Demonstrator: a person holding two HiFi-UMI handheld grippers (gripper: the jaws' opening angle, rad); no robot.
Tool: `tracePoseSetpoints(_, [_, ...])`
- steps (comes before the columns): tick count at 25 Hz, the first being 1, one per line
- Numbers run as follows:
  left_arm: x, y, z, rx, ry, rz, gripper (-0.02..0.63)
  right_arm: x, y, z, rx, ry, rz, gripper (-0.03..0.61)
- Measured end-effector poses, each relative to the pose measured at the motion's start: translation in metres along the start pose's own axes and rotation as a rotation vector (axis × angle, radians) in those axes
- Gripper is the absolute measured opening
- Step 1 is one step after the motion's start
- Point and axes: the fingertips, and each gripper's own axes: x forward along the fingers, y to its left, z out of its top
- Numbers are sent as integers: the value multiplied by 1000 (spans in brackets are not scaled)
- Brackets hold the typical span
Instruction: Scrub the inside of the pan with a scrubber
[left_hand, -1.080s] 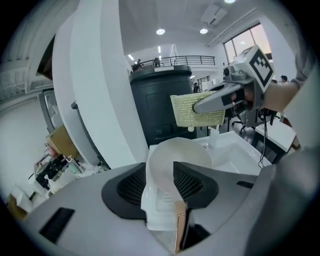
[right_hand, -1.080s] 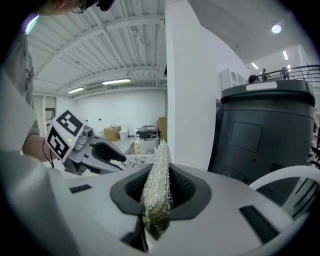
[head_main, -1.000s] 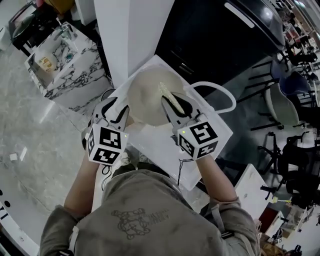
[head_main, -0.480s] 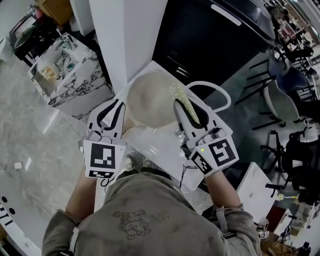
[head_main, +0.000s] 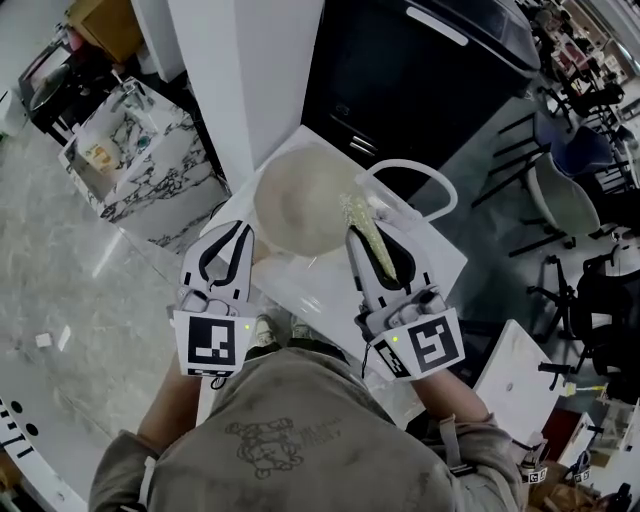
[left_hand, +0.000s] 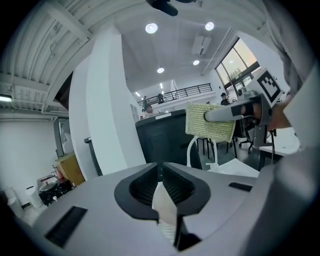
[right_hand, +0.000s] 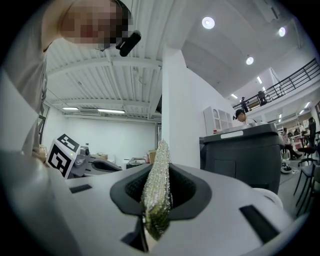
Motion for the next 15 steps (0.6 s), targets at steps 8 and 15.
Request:
tracePoseSetpoints(8, [-14,-6,0,-4,-14,7,41,-16,10,6,-55,-20,-4,74])
tracePoseSetpoints(15, [-20,-8,6,-12,-22,12,41,-22,11,7,-58,-23,-8,74])
